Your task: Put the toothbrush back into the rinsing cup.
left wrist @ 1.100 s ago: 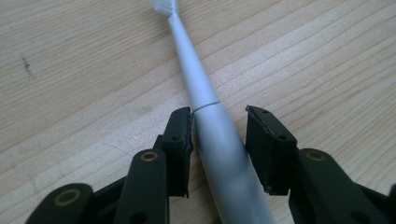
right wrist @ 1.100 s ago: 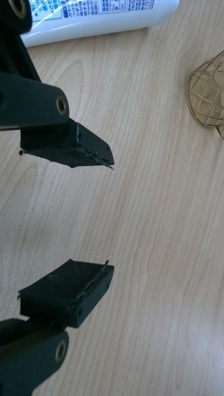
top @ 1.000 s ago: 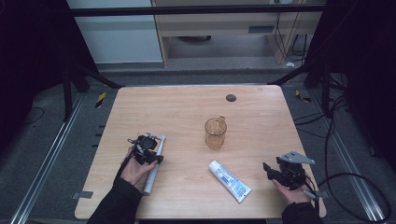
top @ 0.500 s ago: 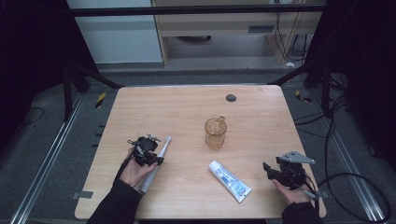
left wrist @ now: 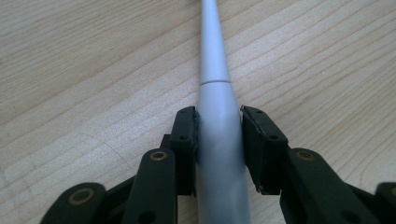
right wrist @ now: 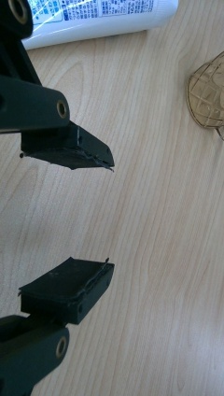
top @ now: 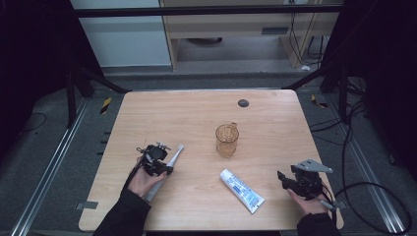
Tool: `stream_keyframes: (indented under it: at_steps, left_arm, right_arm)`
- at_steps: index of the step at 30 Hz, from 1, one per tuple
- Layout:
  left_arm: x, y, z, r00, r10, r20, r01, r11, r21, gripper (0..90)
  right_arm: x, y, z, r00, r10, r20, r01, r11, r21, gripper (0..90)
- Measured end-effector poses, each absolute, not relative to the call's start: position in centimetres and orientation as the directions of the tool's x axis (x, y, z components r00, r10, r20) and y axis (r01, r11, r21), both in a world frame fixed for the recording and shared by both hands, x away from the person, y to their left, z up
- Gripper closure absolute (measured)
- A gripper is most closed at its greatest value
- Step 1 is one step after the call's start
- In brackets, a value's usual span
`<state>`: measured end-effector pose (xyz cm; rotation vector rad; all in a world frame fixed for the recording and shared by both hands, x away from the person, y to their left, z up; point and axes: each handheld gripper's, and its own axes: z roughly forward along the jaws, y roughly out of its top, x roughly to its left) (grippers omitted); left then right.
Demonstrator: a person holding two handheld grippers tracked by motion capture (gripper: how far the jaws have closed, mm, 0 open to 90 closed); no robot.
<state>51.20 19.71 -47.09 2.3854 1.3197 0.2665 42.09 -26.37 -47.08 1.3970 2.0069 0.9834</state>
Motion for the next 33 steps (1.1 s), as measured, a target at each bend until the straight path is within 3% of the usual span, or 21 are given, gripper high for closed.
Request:
stream_keyframes:
  at_steps: [22,33]
  left_arm:
    - [51.2,19.7,-46.7,0.567,0.822,-0.048,0.762,-0.501,0.411,67.4]
    - [50.4,19.6,-45.1,0.588,0.807,-0.053,0.733,-0.503,0.458,67.5]
  right_arm:
    - [42.1,-26.7,-47.0,-0.350,0.936,0.025,0.578,0.195,0.793,43.4]
    - [42.1,-26.7,-47.0,-0.352,0.935,0.033,0.577,0.189,0.795,43.8]
